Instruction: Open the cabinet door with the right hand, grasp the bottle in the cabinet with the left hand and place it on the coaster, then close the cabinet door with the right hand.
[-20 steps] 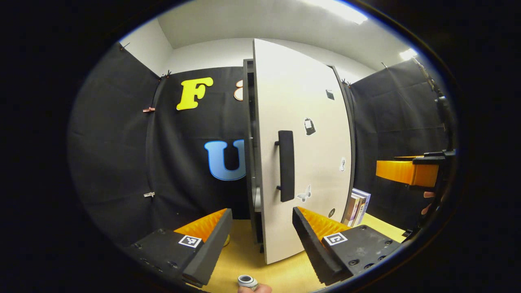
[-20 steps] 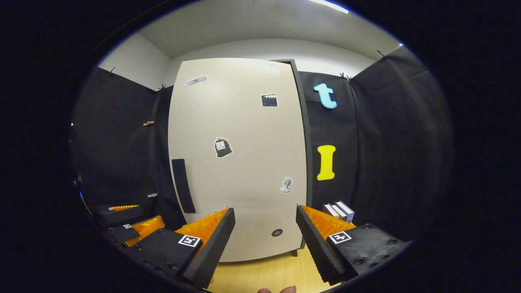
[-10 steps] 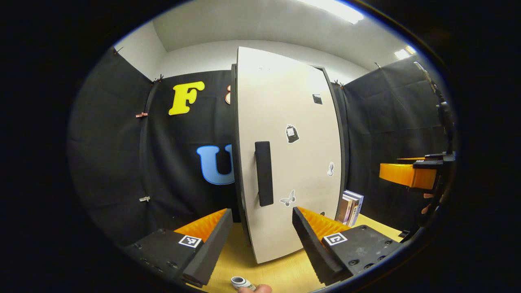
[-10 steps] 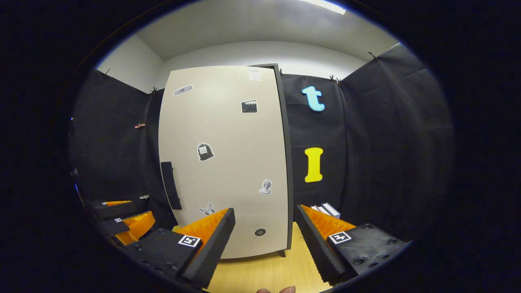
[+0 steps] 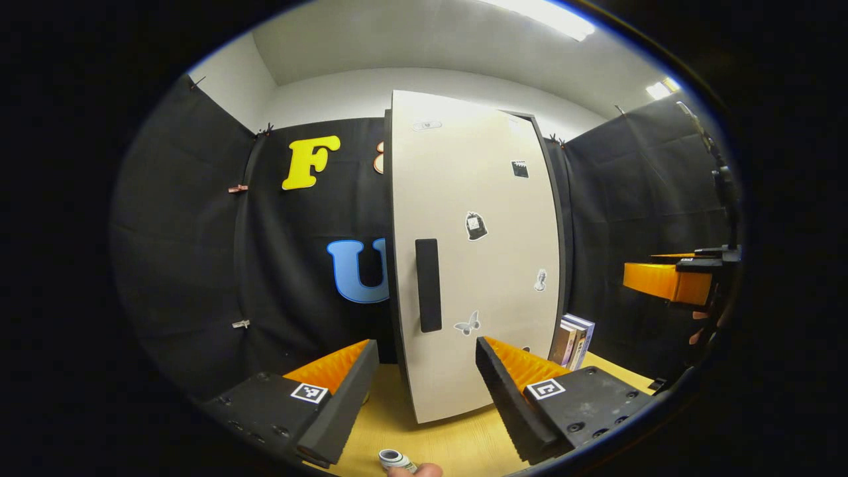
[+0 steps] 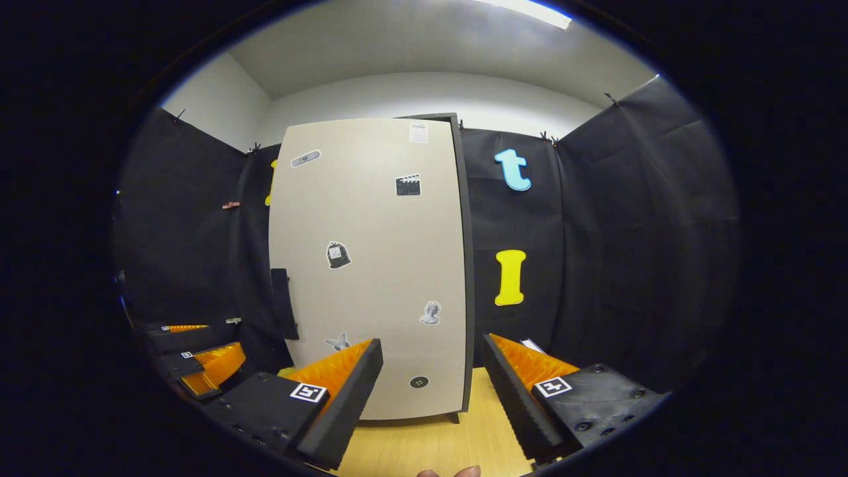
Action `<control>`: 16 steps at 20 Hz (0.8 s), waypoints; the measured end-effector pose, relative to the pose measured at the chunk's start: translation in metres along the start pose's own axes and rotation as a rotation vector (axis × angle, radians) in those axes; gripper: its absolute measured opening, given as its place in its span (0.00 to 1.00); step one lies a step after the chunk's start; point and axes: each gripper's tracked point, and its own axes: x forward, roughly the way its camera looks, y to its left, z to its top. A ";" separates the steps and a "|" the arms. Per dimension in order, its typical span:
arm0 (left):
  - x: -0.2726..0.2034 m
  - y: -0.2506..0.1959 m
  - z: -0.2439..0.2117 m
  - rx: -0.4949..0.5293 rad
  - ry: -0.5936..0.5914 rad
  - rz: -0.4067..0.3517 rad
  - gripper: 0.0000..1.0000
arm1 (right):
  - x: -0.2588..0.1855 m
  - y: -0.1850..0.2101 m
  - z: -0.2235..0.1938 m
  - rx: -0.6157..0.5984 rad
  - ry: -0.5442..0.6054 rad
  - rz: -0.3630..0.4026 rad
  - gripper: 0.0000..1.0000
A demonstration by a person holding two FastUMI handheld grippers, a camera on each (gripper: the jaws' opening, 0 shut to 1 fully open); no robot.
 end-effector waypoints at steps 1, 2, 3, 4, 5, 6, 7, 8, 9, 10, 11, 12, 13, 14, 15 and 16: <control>0.000 0.000 0.000 -0.002 0.002 0.002 0.93 | 0.000 0.001 -0.001 -0.001 0.004 0.002 0.98; 0.001 0.000 0.001 -0.001 0.001 0.003 0.93 | -0.001 0.000 0.000 -0.003 0.002 0.003 0.98; 0.000 0.000 0.002 0.001 -0.001 0.003 0.93 | -0.001 0.000 -0.001 -0.005 0.004 0.003 0.98; 0.001 0.000 0.003 0.005 -0.005 0.003 0.93 | -0.001 0.000 -0.001 -0.005 0.004 0.003 0.98; 0.000 0.000 0.004 0.008 -0.009 0.002 0.93 | -0.001 0.000 0.000 -0.001 0.003 0.003 0.98; 0.001 -0.001 0.004 0.008 -0.010 0.001 0.93 | -0.001 0.001 0.000 0.003 0.001 0.004 0.98; 0.001 -0.001 0.004 0.007 -0.011 0.000 0.93 | -0.002 0.000 0.000 0.004 0.001 0.002 0.98; 0.000 -0.002 0.003 0.004 -0.009 0.000 0.93 | -0.002 0.000 0.001 0.004 0.001 0.002 0.98; 0.000 -0.002 0.003 0.002 -0.010 0.000 0.93 | -0.002 -0.001 0.001 0.001 0.000 -0.001 0.98; -0.001 -0.002 0.003 -0.001 -0.008 0.000 0.93 | -0.003 -0.001 0.000 -0.001 0.002 -0.003 0.98; -0.001 -0.002 0.003 -0.003 -0.008 -0.001 0.93 | -0.004 -0.002 -0.001 -0.004 0.002 -0.007 0.98; -0.001 -0.002 0.004 -0.003 -0.010 0.002 0.93 | -0.004 -0.003 -0.002 -0.005 0.003 -0.009 0.98; -0.001 -0.002 0.005 -0.003 -0.013 0.006 0.93 | -0.005 -0.003 -0.003 -0.008 0.002 -0.013 0.98; -0.001 -0.001 0.006 -0.003 -0.017 0.011 0.93 | -0.005 -0.005 -0.003 -0.014 0.001 -0.018 0.98; -0.001 0.000 0.008 -0.002 -0.021 0.016 0.93 | -0.006 -0.006 -0.004 -0.019 0.003 -0.022 0.98; -0.001 0.000 0.009 -0.002 -0.025 0.017 0.93 | -0.007 -0.006 -0.006 -0.024 0.005 -0.025 0.98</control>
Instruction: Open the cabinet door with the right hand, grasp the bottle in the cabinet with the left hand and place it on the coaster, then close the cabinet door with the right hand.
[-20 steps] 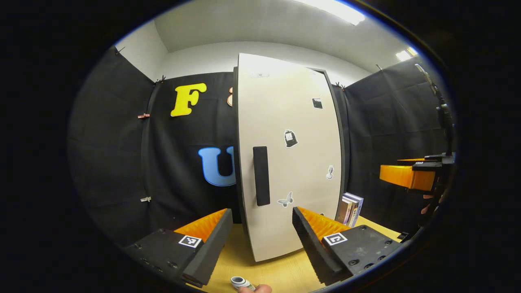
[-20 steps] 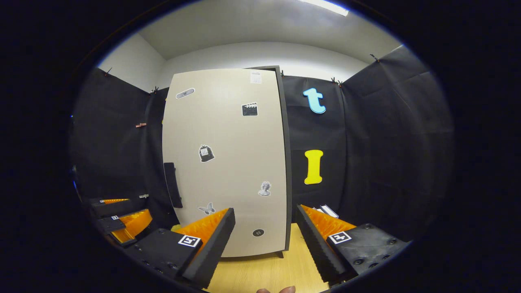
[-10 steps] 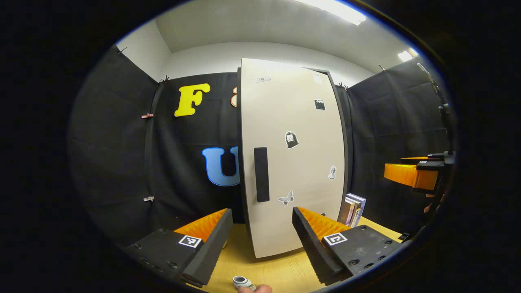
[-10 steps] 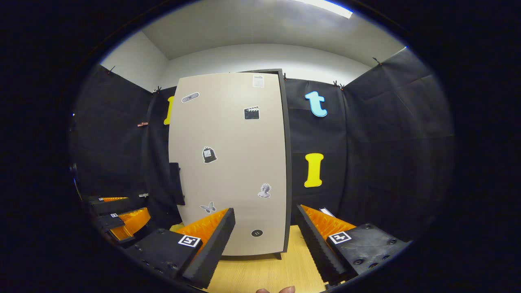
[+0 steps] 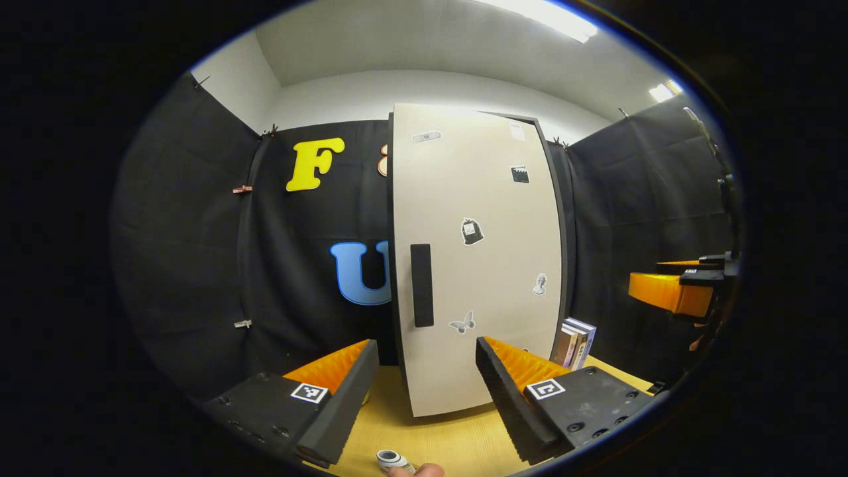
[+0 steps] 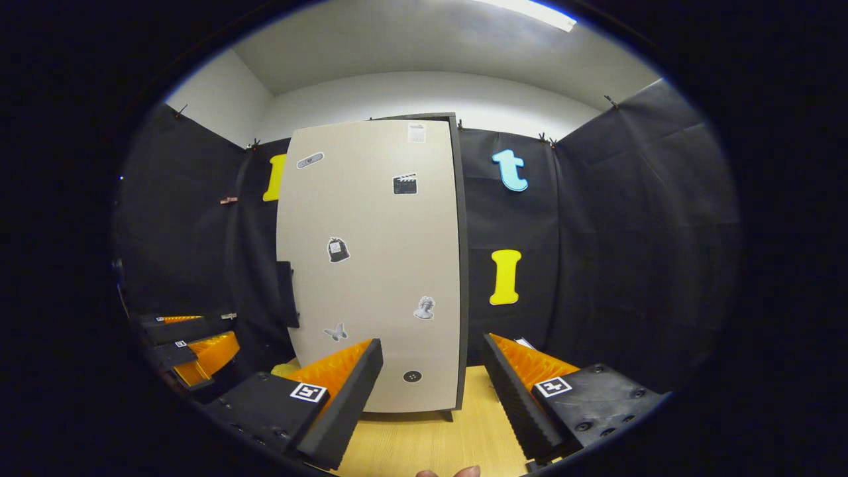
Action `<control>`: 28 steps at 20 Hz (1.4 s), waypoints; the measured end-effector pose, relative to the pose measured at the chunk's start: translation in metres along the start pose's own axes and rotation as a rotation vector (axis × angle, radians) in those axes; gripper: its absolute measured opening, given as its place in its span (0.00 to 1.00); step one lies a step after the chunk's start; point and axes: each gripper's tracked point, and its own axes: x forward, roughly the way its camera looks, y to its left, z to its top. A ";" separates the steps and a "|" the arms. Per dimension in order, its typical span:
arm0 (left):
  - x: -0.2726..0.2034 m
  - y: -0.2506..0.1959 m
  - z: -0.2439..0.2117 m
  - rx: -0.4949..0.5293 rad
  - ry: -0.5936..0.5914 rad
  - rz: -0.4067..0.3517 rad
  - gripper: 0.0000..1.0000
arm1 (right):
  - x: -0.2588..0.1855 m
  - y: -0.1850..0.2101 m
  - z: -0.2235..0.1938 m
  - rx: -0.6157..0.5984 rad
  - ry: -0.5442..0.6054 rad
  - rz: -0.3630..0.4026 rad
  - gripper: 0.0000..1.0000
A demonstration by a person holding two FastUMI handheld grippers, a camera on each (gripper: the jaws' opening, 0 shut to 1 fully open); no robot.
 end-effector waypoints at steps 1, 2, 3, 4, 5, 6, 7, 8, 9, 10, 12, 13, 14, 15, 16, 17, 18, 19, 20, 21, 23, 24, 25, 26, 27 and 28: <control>0.000 0.000 0.003 0.001 -0.004 0.001 0.93 | 0.000 -0.001 -0.001 -0.004 -0.001 -0.002 0.98; 0.000 -0.001 0.006 0.002 -0.008 0.001 0.93 | -0.002 -0.001 -0.002 -0.007 -0.001 -0.006 0.98; 0.001 -0.002 0.009 0.002 -0.009 0.001 0.93 | -0.002 0.000 -0.003 -0.009 0.000 -0.007 0.98; 0.002 -0.001 0.011 -0.002 -0.010 0.001 0.93 | -0.003 0.000 -0.004 -0.011 0.000 -0.009 0.98; 0.002 -0.002 0.013 -0.007 -0.012 0.000 0.93 | -0.003 0.000 -0.005 -0.014 0.000 -0.010 0.98; 0.003 -0.003 0.015 -0.014 -0.014 0.000 0.93 | -0.003 -0.001 -0.005 -0.017 -0.001 -0.012 0.98; 0.002 -0.004 0.018 -0.016 -0.016 0.000 0.93 | -0.004 -0.001 -0.006 -0.020 -0.002 -0.014 0.98; 0.002 -0.004 0.020 -0.016 -0.020 0.002 0.93 | -0.005 0.000 -0.007 -0.023 -0.003 -0.016 0.98; 0.003 -0.004 0.022 -0.014 -0.022 0.003 0.93 | -0.005 -0.001 -0.007 -0.023 -0.003 -0.017 0.98; 0.003 -0.004 0.021 -0.012 -0.021 0.003 0.93 | -0.004 0.000 -0.009 -0.022 -0.001 -0.017 0.98; 0.003 -0.005 0.021 -0.009 -0.020 0.004 0.93 | -0.005 0.000 -0.009 -0.014 0.000 -0.017 0.98; 0.003 -0.005 0.020 -0.010 -0.018 0.005 0.93 | -0.005 0.000 -0.010 -0.013 0.000 -0.016 0.98; 0.003 -0.006 0.018 -0.013 -0.017 0.005 0.93 | -0.005 0.000 -0.010 -0.014 0.000 -0.017 0.98; 0.003 -0.006 0.018 -0.017 -0.017 0.005 0.93 | -0.004 0.000 -0.010 -0.014 0.001 -0.017 0.98; 0.003 -0.007 0.017 -0.020 -0.015 0.003 0.93 | -0.005 -0.001 -0.011 -0.014 0.002 -0.017 0.98; 0.003 -0.007 0.016 -0.021 -0.013 0.004 0.93 | -0.005 -0.001 -0.012 -0.013 0.004 -0.018 0.98; 0.002 -0.008 0.015 -0.021 -0.011 0.005 0.93 | -0.005 -0.001 -0.012 -0.009 0.005 -0.017 0.98; 0.002 -0.008 0.014 -0.022 -0.011 0.007 0.93 | -0.005 -0.002 -0.012 -0.006 0.005 -0.018 0.98; 0.003 -0.008 0.014 -0.024 -0.010 0.005 0.93 | -0.005 -0.002 -0.012 -0.005 0.004 -0.018 0.98; 0.004 -0.009 0.013 -0.024 -0.008 0.005 0.93 | -0.004 -0.002 -0.012 -0.006 0.005 -0.018 0.98; 0.005 -0.009 0.012 -0.023 -0.006 0.006 0.93 | -0.004 -0.004 -0.012 -0.008 0.004 -0.018 0.98; 0.005 -0.011 0.011 -0.023 -0.004 0.004 0.93 | -0.004 -0.004 -0.012 -0.007 0.003 -0.017 0.98; 0.006 -0.013 0.010 -0.023 0.000 0.000 0.93 | -0.003 -0.005 -0.012 -0.006 0.004 -0.018 0.98; 0.006 -0.014 0.008 -0.021 0.002 -0.001 0.93 | -0.002 -0.006 -0.013 -0.004 0.003 -0.019 0.98; 0.007 -0.015 0.009 -0.017 0.002 -0.002 0.93 | -0.001 -0.007 -0.013 -0.002 0.004 -0.021 0.98; 0.007 -0.016 0.008 -0.013 0.000 -0.002 0.93 | -0.001 -0.008 -0.014 0.001 0.003 -0.024 0.98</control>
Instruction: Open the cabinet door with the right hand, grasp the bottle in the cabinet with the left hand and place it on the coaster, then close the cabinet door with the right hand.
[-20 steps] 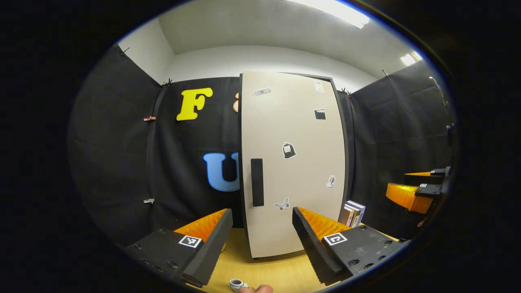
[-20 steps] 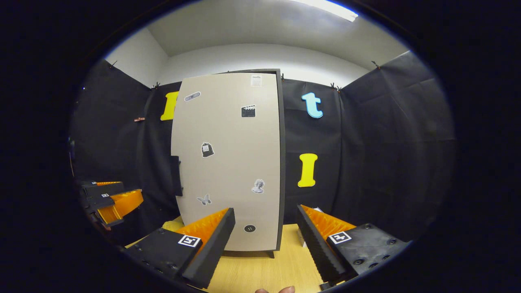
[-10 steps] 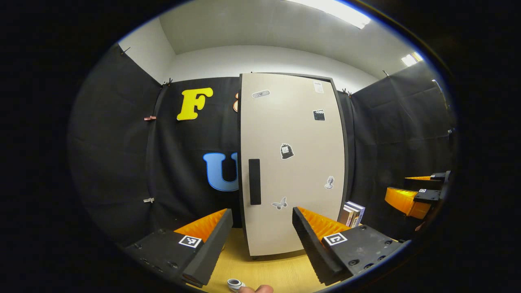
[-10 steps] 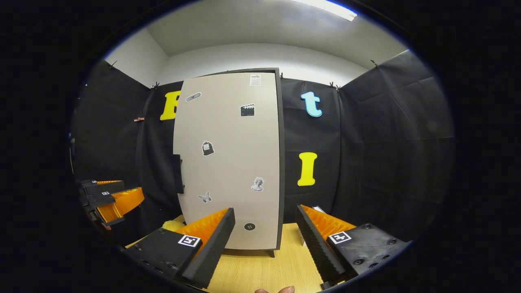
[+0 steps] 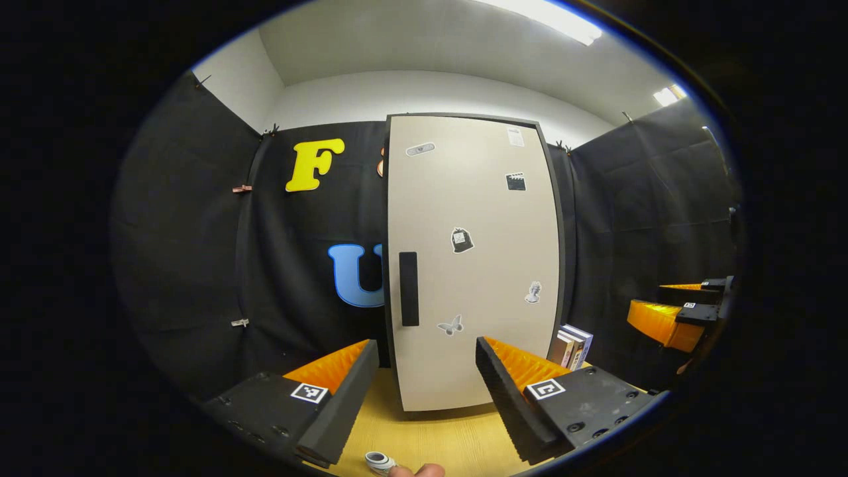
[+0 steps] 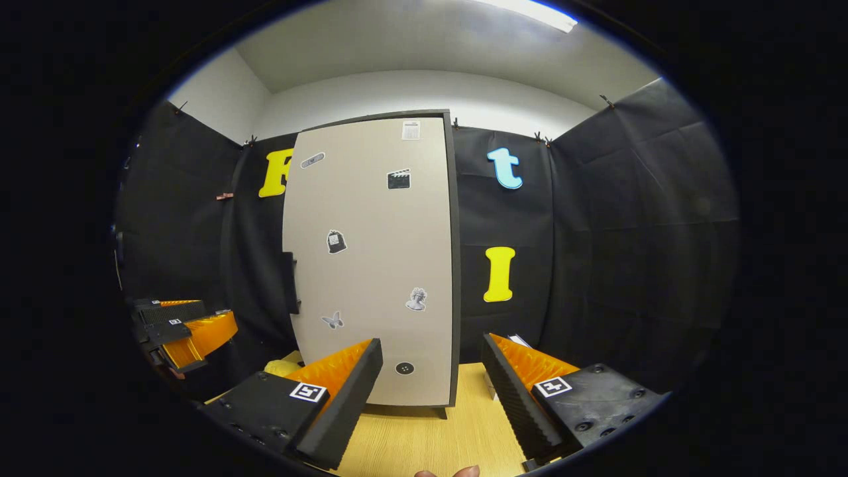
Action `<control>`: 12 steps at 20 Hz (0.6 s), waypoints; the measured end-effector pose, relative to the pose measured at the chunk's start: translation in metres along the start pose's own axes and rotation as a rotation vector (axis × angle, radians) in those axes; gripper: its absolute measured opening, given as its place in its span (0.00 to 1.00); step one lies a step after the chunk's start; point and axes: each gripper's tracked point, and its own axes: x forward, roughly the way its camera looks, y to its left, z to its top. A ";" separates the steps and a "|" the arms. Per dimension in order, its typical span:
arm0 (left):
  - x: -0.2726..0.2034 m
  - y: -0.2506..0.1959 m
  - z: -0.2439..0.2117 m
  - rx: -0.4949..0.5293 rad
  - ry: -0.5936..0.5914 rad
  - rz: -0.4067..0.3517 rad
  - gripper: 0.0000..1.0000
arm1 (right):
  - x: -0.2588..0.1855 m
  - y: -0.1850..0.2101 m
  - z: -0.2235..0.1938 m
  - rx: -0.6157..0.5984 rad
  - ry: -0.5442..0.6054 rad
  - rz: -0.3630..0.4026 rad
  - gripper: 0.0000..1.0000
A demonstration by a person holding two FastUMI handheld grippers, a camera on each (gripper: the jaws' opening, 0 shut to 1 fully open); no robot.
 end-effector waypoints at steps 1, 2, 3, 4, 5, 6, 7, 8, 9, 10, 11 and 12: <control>0.001 0.000 0.001 0.000 -0.002 -0.001 0.93 | 0.002 -0.002 -0.001 0.003 0.003 -0.002 0.98; 0.003 -0.001 0.000 -0.002 -0.005 -0.002 0.93 | 0.005 -0.003 -0.003 0.006 0.008 -0.004 0.98; 0.005 -0.001 0.000 -0.007 -0.007 -0.002 0.93 | 0.007 -0.004 -0.004 0.009 0.010 -0.004 0.98; 0.006 -0.002 -0.001 -0.010 -0.010 0.000 0.93 | 0.010 -0.005 -0.005 0.008 0.010 -0.003 0.98; 0.009 -0.002 -0.002 -0.011 -0.009 0.004 0.93 | 0.014 -0.008 -0.005 0.005 0.006 -0.004 0.98; 0.012 -0.003 -0.003 -0.009 -0.008 0.010 0.93 | 0.017 -0.009 -0.005 0.004 0.004 -0.001 0.98; 0.014 -0.003 -0.003 -0.008 -0.009 0.017 0.93 | 0.021 -0.010 -0.007 0.007 0.001 0.005 0.98; 0.017 -0.005 -0.003 -0.009 -0.012 0.022 0.93 | 0.024 -0.010 -0.007 0.013 -0.002 0.010 0.98; 0.020 -0.007 -0.002 -0.008 -0.017 0.027 0.93 | 0.026 -0.012 -0.007 0.018 -0.008 0.016 0.98; 0.021 -0.009 -0.001 -0.003 -0.028 0.030 0.93 | 0.029 -0.013 -0.005 0.022 -0.024 0.021 0.98; 0.023 -0.011 0.000 0.004 -0.030 0.039 0.93 | 0.031 -0.015 -0.002 0.024 -0.039 0.023 0.98; 0.026 -0.013 -0.004 0.009 -0.025 0.047 0.93 | 0.033 -0.017 -0.002 0.025 -0.052 0.024 0.98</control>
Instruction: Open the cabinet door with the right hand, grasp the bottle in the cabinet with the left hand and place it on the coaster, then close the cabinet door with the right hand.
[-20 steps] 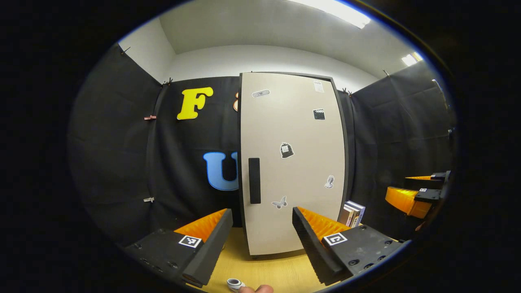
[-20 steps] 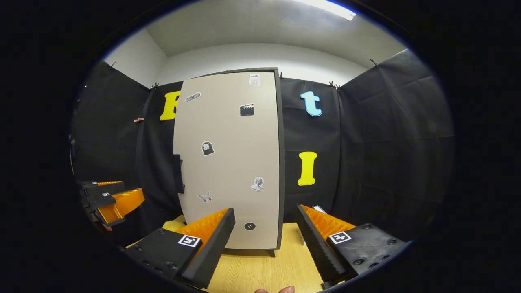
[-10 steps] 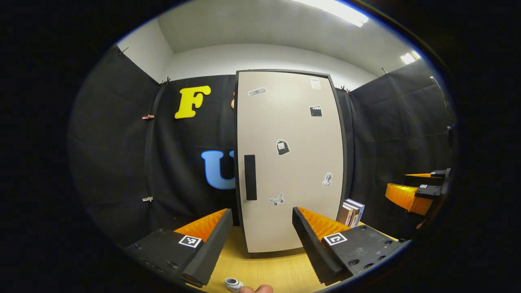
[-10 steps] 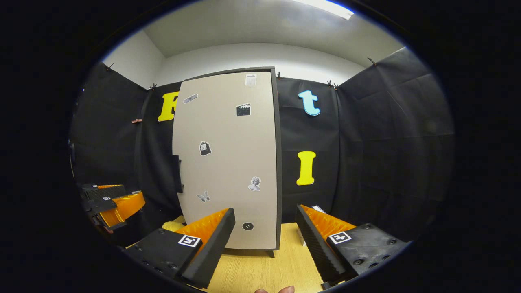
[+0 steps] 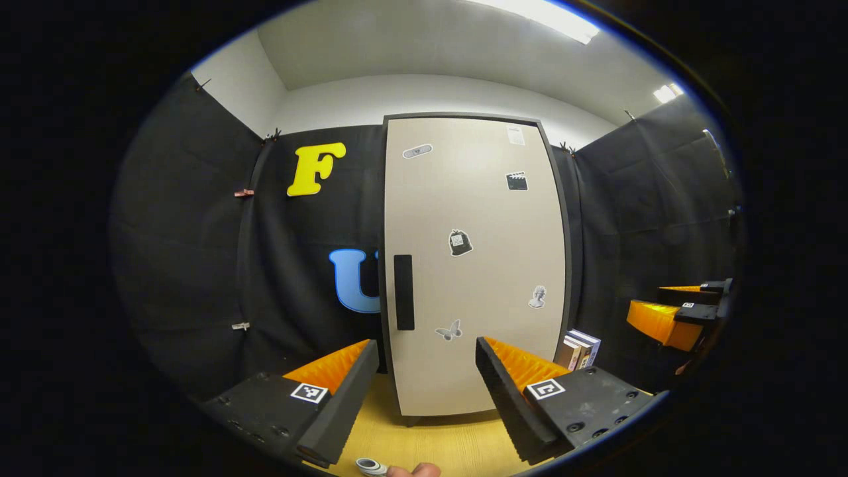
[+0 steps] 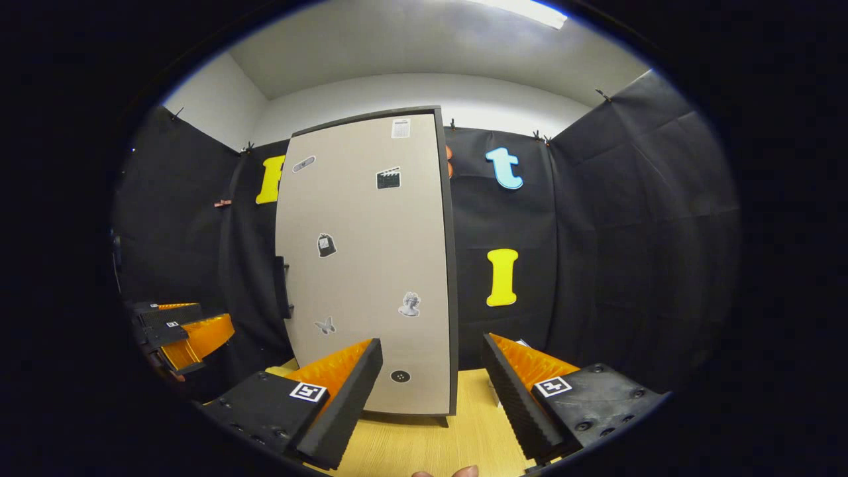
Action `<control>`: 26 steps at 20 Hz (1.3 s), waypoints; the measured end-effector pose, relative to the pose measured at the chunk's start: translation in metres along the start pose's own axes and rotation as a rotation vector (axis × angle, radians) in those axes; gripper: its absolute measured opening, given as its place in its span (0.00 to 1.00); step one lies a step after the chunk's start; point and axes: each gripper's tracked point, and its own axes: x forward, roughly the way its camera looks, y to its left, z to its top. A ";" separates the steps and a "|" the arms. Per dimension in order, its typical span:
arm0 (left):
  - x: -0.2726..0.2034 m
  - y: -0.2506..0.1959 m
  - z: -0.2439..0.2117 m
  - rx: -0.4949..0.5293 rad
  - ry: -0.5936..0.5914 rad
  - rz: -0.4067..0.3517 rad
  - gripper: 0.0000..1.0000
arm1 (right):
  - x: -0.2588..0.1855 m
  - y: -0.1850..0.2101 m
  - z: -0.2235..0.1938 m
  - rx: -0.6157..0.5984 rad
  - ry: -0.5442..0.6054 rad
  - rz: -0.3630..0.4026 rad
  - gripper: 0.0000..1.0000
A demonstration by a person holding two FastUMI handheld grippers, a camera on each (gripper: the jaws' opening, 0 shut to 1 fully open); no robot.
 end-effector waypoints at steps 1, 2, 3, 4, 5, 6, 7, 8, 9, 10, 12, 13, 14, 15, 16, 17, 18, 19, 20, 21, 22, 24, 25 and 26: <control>0.001 -0.003 -0.002 0.005 0.005 0.006 0.93 | 0.002 -0.001 -0.002 0.000 -0.003 0.007 0.98; 0.002 -0.008 -0.002 0.008 0.003 0.004 0.93 | 0.004 -0.002 -0.004 -0.002 -0.002 0.015 0.98; 0.005 -0.015 0.000 0.011 -0.003 -0.003 0.93 | 0.006 -0.004 -0.008 -0.006 0.005 0.021 0.98; 0.007 -0.021 0.000 0.014 -0.010 -0.015 0.93 | 0.007 -0.005 -0.011 -0.005 0.010 0.026 0.98; 0.010 -0.028 0.001 0.015 -0.018 -0.032 0.93 | 0.008 -0.008 -0.014 -0.001 0.013 0.026 0.98; 0.012 -0.036 -0.002 0.013 -0.019 -0.046 0.93 | 0.010 -0.010 -0.016 0.005 0.013 0.029 0.98; 0.012 -0.040 -0.004 0.009 -0.023 -0.053 0.93 | 0.012 -0.013 -0.017 0.010 0.011 0.029 0.98; 0.012 -0.045 -0.006 0.000 -0.027 -0.059 0.93 | 0.015 -0.016 -0.020 0.009 0.010 0.030 0.98; 0.013 -0.049 -0.007 -0.013 -0.032 -0.065 0.93 | 0.017 -0.019 -0.022 0.005 0.007 0.029 0.98; 0.014 -0.052 -0.009 -0.023 -0.034 -0.067 0.96 | 0.019 -0.023 -0.024 -0.002 0.004 0.027 0.98; 0.017 -0.054 -0.009 -0.026 -0.043 -0.057 0.93 | 0.023 -0.025 -0.029 -0.008 0.004 0.033 0.98; 0.018 -0.053 -0.011 -0.021 -0.043 -0.045 0.93 | 0.025 -0.025 -0.032 -0.008 0.008 0.039 0.98; 0.020 -0.052 -0.013 -0.017 -0.043 -0.035 0.93 | 0.027 -0.025 -0.035 -0.009 0.009 0.047 0.98; 0.021 -0.052 -0.015 -0.016 -0.042 -0.028 0.93 | 0.028 -0.027 -0.038 -0.011 0.011 0.053 0.98; 0.023 -0.054 -0.019 -0.021 -0.040 -0.024 0.93 | 0.028 -0.027 -0.040 -0.011 0.010 0.058 0.98; 0.024 -0.056 -0.023 -0.026 -0.036 -0.023 0.93 | 0.029 -0.030 -0.042 -0.010 0.010 0.061 0.98; 0.024 -0.057 -0.026 -0.030 -0.035 -0.020 0.93 | 0.030 -0.030 -0.045 -0.007 0.009 0.062 0.98; 0.025 -0.058 -0.028 -0.029 -0.035 -0.014 0.93 | 0.031 -0.032 -0.046 -0.003 0.005 0.064 0.98; 0.026 -0.058 -0.031 -0.025 -0.035 -0.012 0.93 | 0.032 -0.035 -0.047 -0.002 0.000 0.063 0.98; 0.027 -0.059 -0.032 -0.021 -0.038 -0.012 0.93 | 0.033 -0.036 -0.047 -0.001 -0.003 0.065 0.98; 0.028 -0.062 -0.035 -0.020 -0.039 -0.014 0.93 | 0.034 -0.037 -0.050 -0.002 -0.003 0.067 0.98; 0.027 -0.067 -0.039 -0.021 -0.044 -0.020 0.93 | 0.036 -0.041 -0.056 -0.005 -0.002 0.069 0.98; 0.027 -0.068 -0.040 -0.018 -0.049 -0.019 0.93 | 0.036 -0.042 -0.059 -0.003 0.002 0.071 0.98; 0.027 -0.070 -0.041 -0.010 -0.054 -0.020 0.93 | 0.036 -0.042 -0.062 0.001 0.005 0.076 0.98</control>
